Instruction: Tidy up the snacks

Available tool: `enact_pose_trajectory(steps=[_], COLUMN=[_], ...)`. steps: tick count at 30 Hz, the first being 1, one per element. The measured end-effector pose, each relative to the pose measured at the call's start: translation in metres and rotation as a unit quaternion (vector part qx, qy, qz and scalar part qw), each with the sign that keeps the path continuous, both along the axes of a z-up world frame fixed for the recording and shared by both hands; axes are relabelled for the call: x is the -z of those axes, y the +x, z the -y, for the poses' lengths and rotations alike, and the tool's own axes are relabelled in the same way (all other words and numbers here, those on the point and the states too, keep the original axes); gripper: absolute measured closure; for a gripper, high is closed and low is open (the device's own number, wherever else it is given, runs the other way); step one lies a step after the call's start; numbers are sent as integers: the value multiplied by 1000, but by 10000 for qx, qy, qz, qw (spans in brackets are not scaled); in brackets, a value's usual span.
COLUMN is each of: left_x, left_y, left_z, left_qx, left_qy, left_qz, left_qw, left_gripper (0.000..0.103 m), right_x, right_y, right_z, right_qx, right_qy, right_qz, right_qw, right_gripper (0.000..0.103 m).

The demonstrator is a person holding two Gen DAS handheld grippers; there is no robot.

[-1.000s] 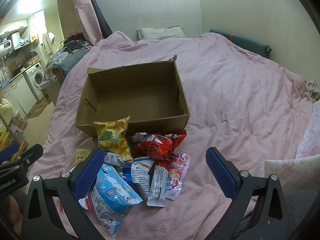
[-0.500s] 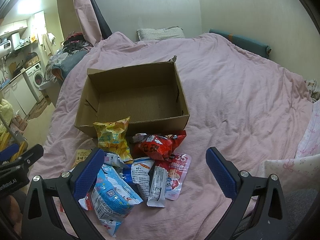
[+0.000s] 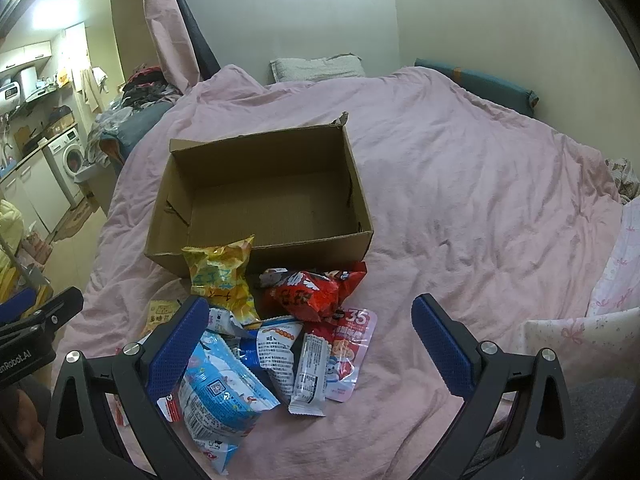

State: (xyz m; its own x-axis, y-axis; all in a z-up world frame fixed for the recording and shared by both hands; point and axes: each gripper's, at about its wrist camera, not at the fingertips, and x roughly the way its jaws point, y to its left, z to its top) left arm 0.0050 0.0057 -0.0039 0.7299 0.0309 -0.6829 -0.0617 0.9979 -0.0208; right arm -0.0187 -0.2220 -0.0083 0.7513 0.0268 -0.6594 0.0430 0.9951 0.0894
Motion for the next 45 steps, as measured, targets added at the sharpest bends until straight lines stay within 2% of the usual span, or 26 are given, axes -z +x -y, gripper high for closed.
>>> enact_pose_trajectory(steps=[31,33,36,40,42,45], left_x=[0,4,20,57,79,101], left_y=[5,11,24,30,32,33], left_z=[-13,-24,-44,-50,-44,-37], left_qx=[-174,-307,-593,-595,-496,-469], left_qy=[-161,-326,-681,-1135,-1221,-1325], left_qz=[-114,-271,-803,-1699,-2142,-2561], left_qw=[9997,9986,9927,9771,9679,9564], left_gripper=[3,3,3,3,3,3], right_x=[-1,0,1,1,2,2], right_y=[-1,-1,0,0,0,0], right_z=[-2,-1,1,1,2,2], right_qx=[-8,3,21,20,12,-4], right_qy=[23,63,94,134,153,175], right_qz=[56,31,7,-6,-24,-34], right_qw=[10000,10000,10000,9999,9999,9998], right_gripper=[0,0,0,0,0,0])
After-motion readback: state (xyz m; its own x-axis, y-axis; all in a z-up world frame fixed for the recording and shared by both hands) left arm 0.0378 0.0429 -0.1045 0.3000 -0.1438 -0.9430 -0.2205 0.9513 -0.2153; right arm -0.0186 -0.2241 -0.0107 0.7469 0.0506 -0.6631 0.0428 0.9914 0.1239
